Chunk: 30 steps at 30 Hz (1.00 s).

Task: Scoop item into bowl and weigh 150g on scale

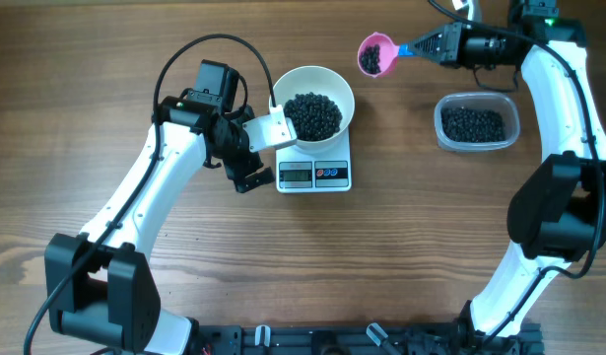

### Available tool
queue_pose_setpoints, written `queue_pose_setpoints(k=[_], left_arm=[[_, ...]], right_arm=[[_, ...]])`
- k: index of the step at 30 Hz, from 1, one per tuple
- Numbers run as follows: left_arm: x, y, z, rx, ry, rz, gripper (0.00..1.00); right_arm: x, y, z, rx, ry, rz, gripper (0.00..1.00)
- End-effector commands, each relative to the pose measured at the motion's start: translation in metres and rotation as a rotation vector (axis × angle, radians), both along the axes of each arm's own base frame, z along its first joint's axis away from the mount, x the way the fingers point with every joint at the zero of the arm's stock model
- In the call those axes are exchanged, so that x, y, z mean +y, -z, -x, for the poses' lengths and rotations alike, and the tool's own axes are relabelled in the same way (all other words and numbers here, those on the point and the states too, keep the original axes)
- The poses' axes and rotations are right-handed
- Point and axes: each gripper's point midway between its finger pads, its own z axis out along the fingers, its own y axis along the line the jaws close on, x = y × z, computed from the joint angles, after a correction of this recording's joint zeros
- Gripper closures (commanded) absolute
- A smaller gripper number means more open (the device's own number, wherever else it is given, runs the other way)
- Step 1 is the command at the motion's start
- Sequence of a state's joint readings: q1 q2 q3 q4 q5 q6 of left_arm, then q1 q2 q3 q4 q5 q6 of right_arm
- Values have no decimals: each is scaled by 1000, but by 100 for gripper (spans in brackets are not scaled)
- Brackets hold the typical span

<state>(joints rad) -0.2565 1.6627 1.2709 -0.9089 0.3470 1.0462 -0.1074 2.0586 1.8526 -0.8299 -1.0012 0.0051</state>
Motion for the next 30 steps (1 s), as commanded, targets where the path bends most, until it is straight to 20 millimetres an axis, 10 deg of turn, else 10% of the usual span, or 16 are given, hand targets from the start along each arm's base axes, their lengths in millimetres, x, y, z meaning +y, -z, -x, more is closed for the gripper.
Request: queue_pose_setpoints(k=[1, 21, 30], left_arm=[[-4, -1, 0, -1, 21, 19, 0], [-4, -1, 0, -1, 21, 19, 0], [-4, -1, 0, -1, 21, 19, 0]], right_arm=[[4, -12, -7, 25, 27, -86, 96], [-5, -49, -48, -54, 159, -181, 96], [49, -54, -33, -274, -66, -106, 96]])
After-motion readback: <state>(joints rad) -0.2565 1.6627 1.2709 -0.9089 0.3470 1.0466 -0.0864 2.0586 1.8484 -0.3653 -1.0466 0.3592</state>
